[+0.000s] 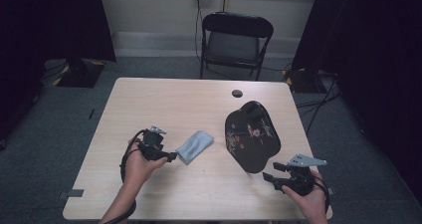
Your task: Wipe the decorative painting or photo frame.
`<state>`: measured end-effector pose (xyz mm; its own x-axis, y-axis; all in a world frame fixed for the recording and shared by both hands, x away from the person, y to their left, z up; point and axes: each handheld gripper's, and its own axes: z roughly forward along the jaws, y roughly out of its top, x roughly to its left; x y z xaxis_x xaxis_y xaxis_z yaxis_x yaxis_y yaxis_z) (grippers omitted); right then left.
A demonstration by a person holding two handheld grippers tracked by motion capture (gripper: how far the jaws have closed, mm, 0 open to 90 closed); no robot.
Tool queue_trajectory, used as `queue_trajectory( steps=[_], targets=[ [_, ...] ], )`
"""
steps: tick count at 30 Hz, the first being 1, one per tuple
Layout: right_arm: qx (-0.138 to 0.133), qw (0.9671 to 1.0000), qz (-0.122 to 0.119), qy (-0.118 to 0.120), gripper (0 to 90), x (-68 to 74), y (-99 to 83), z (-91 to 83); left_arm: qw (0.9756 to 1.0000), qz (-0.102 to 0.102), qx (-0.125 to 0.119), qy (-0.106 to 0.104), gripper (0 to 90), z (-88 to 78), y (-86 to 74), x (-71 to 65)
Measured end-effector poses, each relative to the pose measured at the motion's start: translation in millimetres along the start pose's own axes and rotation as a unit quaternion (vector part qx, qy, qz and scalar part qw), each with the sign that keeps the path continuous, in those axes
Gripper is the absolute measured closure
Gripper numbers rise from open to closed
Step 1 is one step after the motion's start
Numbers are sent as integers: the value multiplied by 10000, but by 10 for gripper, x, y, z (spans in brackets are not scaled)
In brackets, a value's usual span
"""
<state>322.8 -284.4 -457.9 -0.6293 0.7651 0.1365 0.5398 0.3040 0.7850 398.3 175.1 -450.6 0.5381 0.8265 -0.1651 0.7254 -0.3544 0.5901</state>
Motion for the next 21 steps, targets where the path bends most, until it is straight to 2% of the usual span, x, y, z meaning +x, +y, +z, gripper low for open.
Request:
queue_trajectory(
  steps=[10,14,21],
  targets=[
    [63,10000,-39,-44,307,-56,-82,67,10000,23,75,0,297,-17,-221,100],
    [132,9999,13,-93,286,-89,-130,101,10000,16,89,9,286,-8,-291,137],
    [206,9995,84,-207,255,-145,-217,138,9997,218,74,103,277,-7,-396,182]
  ],
)
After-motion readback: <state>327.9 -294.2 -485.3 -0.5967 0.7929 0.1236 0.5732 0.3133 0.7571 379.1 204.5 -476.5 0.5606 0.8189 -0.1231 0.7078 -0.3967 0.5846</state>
